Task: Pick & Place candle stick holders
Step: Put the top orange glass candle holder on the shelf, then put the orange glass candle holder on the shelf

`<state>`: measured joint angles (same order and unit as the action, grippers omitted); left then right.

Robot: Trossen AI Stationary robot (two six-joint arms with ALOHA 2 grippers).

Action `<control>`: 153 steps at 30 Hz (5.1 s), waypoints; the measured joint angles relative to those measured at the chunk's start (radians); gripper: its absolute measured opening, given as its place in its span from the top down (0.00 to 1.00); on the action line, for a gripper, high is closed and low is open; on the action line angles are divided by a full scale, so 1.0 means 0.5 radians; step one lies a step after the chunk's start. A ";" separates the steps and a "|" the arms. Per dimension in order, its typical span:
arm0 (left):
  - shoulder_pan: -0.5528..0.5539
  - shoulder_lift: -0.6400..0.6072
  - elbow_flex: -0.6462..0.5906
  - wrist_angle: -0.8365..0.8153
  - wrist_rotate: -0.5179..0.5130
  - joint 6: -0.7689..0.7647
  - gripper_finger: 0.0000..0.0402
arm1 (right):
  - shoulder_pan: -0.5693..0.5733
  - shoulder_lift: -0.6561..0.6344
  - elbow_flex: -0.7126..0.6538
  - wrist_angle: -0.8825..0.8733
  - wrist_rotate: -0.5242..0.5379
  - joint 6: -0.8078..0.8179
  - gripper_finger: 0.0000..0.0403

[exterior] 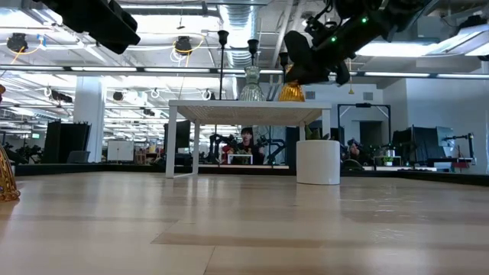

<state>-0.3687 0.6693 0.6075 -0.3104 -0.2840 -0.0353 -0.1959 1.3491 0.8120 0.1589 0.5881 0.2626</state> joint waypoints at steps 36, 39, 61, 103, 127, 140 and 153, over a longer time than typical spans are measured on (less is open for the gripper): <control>0.000 0.000 0.000 0.000 -0.001 0.002 0.98 | -0.002 -0.019 0.001 0.131 -0.193 -0.164 0.27; 0.000 0.000 -0.001 0.000 -0.001 0.002 0.98 | -0.002 -0.021 0.029 0.171 -0.238 -0.179 0.27; 0.000 0.000 -0.001 -0.008 -0.001 -0.011 0.98 | 0.281 -0.034 0.592 -0.873 -0.211 -0.209 0.62; -0.025 -0.006 -0.001 -0.094 0.030 -0.008 0.99 | 0.604 -0.001 0.594 -1.209 -0.194 0.032 1.00; -1.107 -0.531 -0.500 -0.200 -0.070 -0.008 0.99 | 1.305 0.422 0.591 -1.050 0.613 0.819 1.00; -1.150 -0.729 -0.932 0.247 -0.183 -0.087 0.99 | 1.262 0.486 0.591 -0.906 0.607 0.823 1.00; -1.147 -0.655 -1.063 0.284 -0.197 -0.317 0.98 | 1.262 0.486 0.591 -0.914 0.605 0.817 1.00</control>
<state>-0.9424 0.3420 0.0760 -0.1684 -0.3827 -0.1936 0.4351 1.5921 1.1076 -0.2981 0.8908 0.6712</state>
